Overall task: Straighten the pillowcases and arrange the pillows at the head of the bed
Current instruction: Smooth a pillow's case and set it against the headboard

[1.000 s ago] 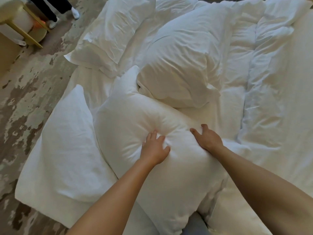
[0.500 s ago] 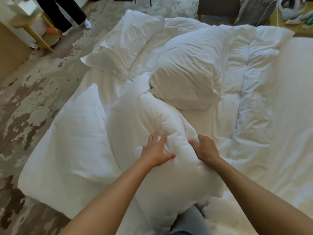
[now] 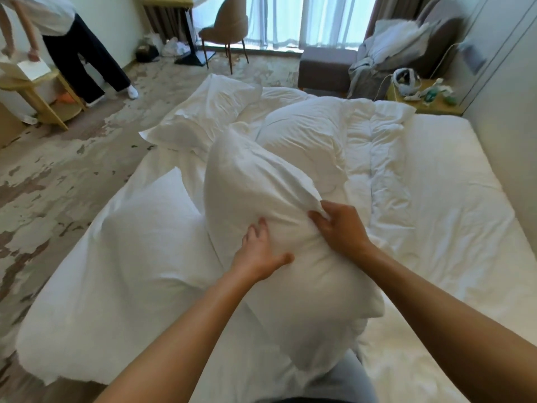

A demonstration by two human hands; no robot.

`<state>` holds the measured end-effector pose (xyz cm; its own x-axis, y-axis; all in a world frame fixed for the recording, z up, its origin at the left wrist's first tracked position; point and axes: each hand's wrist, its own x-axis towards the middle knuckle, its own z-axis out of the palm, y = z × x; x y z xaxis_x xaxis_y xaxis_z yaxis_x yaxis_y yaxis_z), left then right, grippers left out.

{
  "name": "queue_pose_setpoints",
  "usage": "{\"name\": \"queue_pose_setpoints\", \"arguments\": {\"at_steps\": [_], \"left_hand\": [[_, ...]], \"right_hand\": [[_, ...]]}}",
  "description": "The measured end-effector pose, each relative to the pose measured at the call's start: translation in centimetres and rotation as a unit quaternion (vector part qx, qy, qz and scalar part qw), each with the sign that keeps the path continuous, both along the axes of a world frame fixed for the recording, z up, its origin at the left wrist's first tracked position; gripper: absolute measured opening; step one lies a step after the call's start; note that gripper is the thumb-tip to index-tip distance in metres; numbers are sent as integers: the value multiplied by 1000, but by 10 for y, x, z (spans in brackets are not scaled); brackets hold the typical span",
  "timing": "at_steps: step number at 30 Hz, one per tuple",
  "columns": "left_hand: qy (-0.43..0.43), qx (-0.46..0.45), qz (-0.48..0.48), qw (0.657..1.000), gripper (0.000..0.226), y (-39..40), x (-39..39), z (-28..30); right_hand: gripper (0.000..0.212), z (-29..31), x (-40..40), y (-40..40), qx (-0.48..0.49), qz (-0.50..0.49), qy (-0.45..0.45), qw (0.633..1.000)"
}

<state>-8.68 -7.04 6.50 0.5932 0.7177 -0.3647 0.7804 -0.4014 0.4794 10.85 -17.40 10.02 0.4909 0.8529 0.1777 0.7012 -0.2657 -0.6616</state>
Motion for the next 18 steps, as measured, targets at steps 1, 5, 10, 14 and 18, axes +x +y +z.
{"name": "queue_pose_setpoints", "arguments": {"at_steps": [1, 5, 10, 14, 18], "left_hand": [[-9, 0, 0, 1000, 130, -7, -5, 5], [-22, -4, -11, 1000, 135, -32, -16, 23], [-9, -7, -66, 998, 132, -69, -16, 35], [-1, 5, -125, 992, 107, -88, -17, 38], [1, 38, -169, 985, 86, -92, -16, 38]], "right_hand": [[33, 12, -9, -7, 13, 5, -13, 1000], [33, 54, -32, -32, 41, 31, -58, 997], [29, 81, -36, -68, 39, 39, -129, 990], [23, 65, -29, -119, -2, -9, -134, 991], [22, 20, -20, -182, -81, -70, -107, 989]]}}
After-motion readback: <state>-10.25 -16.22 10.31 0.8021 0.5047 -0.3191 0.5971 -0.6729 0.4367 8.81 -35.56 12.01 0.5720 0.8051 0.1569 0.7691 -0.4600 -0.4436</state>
